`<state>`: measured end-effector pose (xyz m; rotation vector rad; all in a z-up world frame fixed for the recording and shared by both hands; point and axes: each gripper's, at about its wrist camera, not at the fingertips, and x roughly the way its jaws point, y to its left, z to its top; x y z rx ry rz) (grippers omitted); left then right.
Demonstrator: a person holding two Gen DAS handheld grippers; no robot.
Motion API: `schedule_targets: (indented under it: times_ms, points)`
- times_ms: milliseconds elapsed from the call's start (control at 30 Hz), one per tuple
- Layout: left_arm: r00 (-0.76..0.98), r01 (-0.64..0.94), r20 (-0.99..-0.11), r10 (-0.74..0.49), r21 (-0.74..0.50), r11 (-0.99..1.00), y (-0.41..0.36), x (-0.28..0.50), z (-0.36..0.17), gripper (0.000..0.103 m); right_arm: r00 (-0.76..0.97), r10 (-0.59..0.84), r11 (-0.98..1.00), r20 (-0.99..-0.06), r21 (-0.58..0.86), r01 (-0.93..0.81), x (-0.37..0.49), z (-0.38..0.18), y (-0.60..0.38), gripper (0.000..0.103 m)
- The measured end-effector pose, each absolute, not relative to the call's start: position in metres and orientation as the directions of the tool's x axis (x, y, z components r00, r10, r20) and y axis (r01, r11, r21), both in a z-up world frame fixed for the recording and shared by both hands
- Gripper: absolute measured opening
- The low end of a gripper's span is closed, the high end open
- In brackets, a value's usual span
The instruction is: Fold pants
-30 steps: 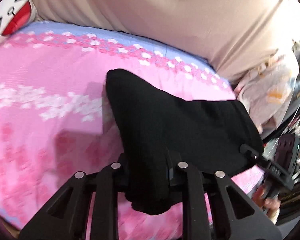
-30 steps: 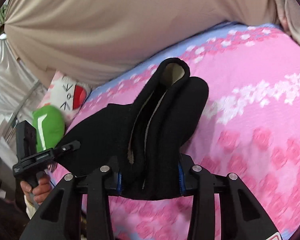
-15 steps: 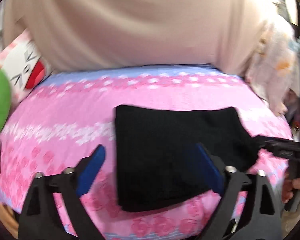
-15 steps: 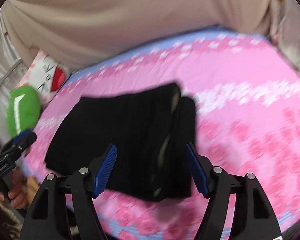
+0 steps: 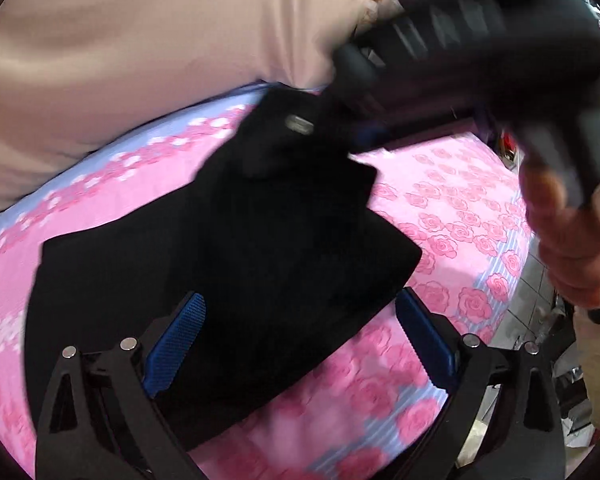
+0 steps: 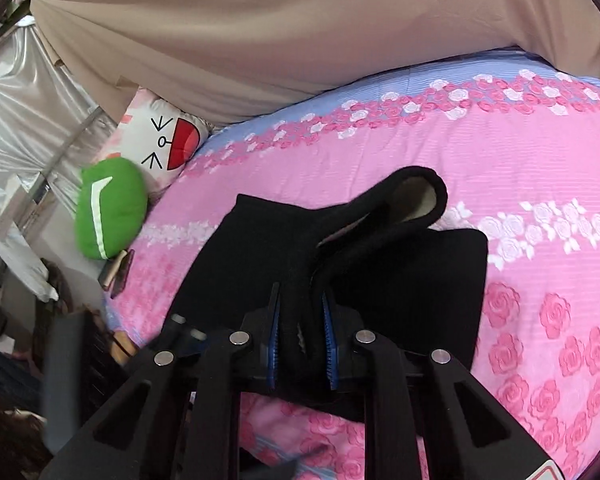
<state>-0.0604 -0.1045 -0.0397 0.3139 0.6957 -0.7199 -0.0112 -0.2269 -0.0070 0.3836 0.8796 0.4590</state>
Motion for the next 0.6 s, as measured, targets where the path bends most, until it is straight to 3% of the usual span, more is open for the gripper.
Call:
schedule_targets:
  times_ms: [67, 100, 133, 167, 200, 233, 300, 433, 600]
  points:
    - [0.563, 0.672, -0.692, -0.451, 0.066, 0.737, -0.114, -0.053, -0.049, 0.077, 0.549, 0.527, 0.839, -0.649, 0.5, -0.214, -0.008, -0.008, -0.226, 0.017]
    - [0.572, 0.654, -0.7, -0.427, 0.076, 0.753, -0.116, -0.046, -0.051, 0.049, 0.545, 0.525, 0.84, -0.654, 0.502, -0.206, -0.008, -0.01, -0.227, 0.021]
    - [0.565, 0.621, -0.716, -0.41, 0.041, 0.783, -0.11, -0.034, -0.052, 0.031, 0.545, 0.517, 0.844, -0.66, 0.499, -0.196, -0.009, -0.012, -0.229, 0.024]
    - [0.529, 0.617, -0.72, -0.45, -0.037, 0.786, -0.1, -0.026, -0.048, 0.027, 0.559, 0.498, 0.853, -0.663, 0.492, -0.176, -0.012, -0.012, -0.233, 0.027]
    - [0.5, 0.606, -0.713, -0.491, -0.117, 0.787, -0.087, -0.019, -0.043, 0.016, 0.576, 0.486, 0.856, -0.658, 0.491, -0.162, -0.015, -0.01, -0.238, 0.041]
    - [0.487, 0.586, -0.708, -0.511, -0.169, 0.792, -0.075, -0.012, -0.037, 0.013, 0.603, 0.482, 0.852, -0.636, 0.501, -0.152, -0.021, -0.008, -0.245, 0.054]
    - [0.501, 0.532, -0.671, -0.547, -0.26, 0.806, -0.039, 0.0, -0.018, 0.012, 0.675, 0.453, 0.853, -0.582, 0.503, -0.139, -0.039, 0.002, -0.258, 0.061]
    - [0.589, 0.445, -0.584, -0.559, -0.343, 0.827, 0.028, 0.005, 0.023, 0.012, 0.73, 0.281, 0.952, -0.623, 0.274, -0.134, -0.066, 0.008, -0.24, 0.061]
    - [0.676, 0.374, -0.543, -0.498, -0.33, 0.867, 0.073, -0.007, 0.052, 0.013, 0.627, 0.316, 0.929, -0.712, 0.098, -0.357, -0.054, -0.028, -0.139, 0.064]
